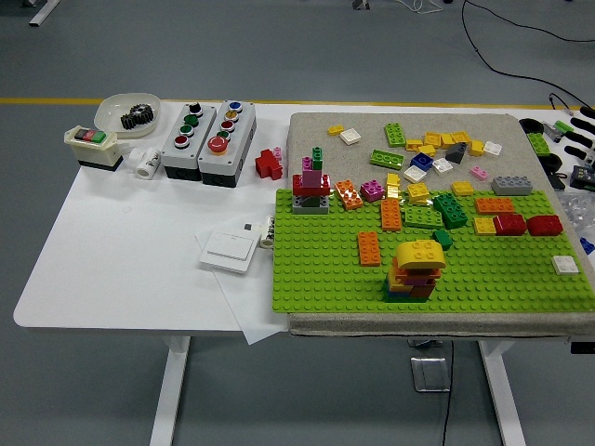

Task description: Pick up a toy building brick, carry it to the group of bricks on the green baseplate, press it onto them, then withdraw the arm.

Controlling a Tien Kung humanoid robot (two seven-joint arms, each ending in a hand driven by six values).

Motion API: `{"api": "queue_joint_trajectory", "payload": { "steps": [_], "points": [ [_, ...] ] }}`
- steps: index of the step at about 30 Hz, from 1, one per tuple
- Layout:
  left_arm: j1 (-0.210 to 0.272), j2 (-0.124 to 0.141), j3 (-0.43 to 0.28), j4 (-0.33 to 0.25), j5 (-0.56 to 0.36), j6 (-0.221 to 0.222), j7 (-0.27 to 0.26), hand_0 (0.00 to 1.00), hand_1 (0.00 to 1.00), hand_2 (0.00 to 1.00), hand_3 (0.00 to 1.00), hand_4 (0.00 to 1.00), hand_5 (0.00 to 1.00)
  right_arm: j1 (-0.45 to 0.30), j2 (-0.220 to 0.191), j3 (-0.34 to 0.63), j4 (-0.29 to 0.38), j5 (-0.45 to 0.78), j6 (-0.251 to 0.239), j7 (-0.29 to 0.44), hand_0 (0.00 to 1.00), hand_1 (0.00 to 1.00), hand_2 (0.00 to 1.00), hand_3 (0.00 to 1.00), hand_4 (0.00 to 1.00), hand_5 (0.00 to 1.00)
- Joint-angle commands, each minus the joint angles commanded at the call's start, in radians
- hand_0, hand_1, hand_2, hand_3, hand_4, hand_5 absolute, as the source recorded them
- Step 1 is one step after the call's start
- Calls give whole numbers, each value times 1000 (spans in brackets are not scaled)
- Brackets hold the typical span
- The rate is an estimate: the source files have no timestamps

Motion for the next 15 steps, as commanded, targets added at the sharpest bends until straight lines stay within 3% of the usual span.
{"api": "queue_joint_trajectory", "payload": {
  "steps": [15],
  "points": [
    [7,-1,-16,0,27,-3,8,756,767,726,585,644,661,4,-2,-12,-5,0,-2,-2,814,788,801,796,998,831]
  ]
}}
